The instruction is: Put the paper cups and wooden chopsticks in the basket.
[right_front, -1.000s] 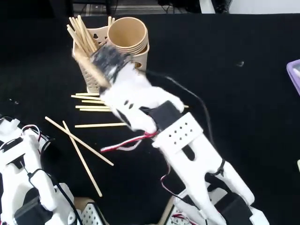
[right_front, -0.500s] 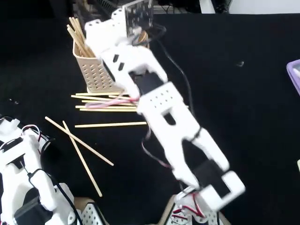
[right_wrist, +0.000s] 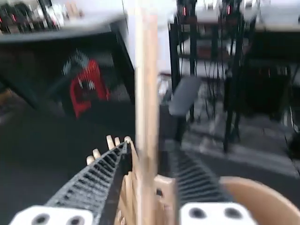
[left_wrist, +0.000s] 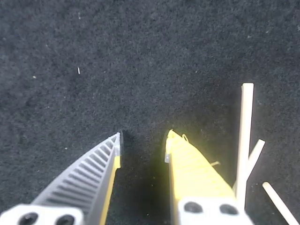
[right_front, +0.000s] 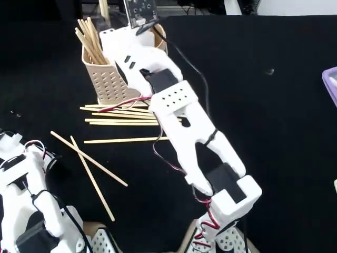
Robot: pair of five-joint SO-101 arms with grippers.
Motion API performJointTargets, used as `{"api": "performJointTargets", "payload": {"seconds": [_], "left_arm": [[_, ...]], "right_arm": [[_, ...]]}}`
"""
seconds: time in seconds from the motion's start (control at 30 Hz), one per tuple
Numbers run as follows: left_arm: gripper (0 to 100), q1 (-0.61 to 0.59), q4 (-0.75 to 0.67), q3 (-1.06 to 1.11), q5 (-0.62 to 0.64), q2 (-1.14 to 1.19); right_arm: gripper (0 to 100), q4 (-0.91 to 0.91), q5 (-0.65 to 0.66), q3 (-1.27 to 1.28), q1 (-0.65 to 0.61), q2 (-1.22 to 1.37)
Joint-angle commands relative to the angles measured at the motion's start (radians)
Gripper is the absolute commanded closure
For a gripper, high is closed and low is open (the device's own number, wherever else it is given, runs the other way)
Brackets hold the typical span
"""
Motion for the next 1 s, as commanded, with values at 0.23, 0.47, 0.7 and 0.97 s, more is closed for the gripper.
{"api": "performJointTargets", "payload": {"seconds": [0.23,0.47,0.7,0.97], "left_arm": [[84,-0.002,-0.012,-0.004,0.008,-0.029],[84,-0.002,-0.012,-0.004,0.008,-0.029],[84,-0.002,-0.012,-0.004,0.008,-0.029],[84,-0.002,-0.012,-0.002,0.008,-0.029]], "right_arm": [[82.5,0.674,-0.011,-0.157,0.069,-0.406],[84.5,0.876,-0.017,0.027,0.358,-0.475],[84.6,0.477,-0.135,0.524,0.462,-0.341],[84.7,-0.087,-0.267,0.704,0.462,-0.044]]}}
